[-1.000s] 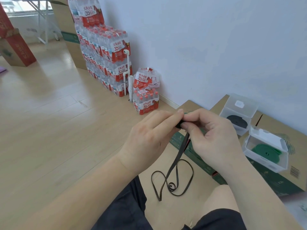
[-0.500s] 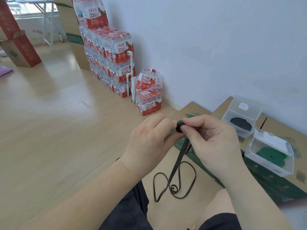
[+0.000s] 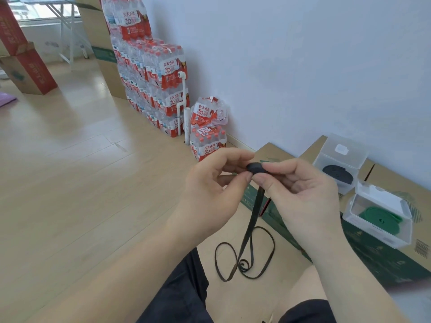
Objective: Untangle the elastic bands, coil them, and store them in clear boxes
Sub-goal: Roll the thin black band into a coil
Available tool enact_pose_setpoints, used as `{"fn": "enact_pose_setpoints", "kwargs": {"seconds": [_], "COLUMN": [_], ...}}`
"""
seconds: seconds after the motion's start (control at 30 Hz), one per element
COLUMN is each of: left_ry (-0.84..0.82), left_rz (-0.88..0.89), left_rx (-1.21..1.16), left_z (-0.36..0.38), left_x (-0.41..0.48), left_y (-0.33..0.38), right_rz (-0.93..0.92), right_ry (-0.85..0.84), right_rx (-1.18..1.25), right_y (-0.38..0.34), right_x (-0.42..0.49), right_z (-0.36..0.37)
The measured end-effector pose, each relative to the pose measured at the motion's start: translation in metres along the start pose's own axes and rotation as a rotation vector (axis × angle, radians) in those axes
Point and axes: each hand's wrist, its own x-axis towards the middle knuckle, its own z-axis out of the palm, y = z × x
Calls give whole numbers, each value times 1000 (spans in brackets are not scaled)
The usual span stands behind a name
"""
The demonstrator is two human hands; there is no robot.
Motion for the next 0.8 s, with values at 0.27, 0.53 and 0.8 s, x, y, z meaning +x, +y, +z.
{"fn": "enact_pose_setpoints", "kwargs": {"seconds": [0.27, 0.53, 0.8], "left_ry": [7, -14, 64], "left_rz": [-83, -165, -252], "left_rx": [53, 60, -227], "left_z": [5, -8, -6], "left_x": [-5, 0, 0], "left_y": [-1, 10, 12], "right_rz": [-350, -260, -38], "right_ry": [-139, -275, -9], "right_rx": [-355, -432, 23], "right_y": [11, -6, 3], "right_x": [5, 16, 2], "right_z": [-4, -7, 8]}}
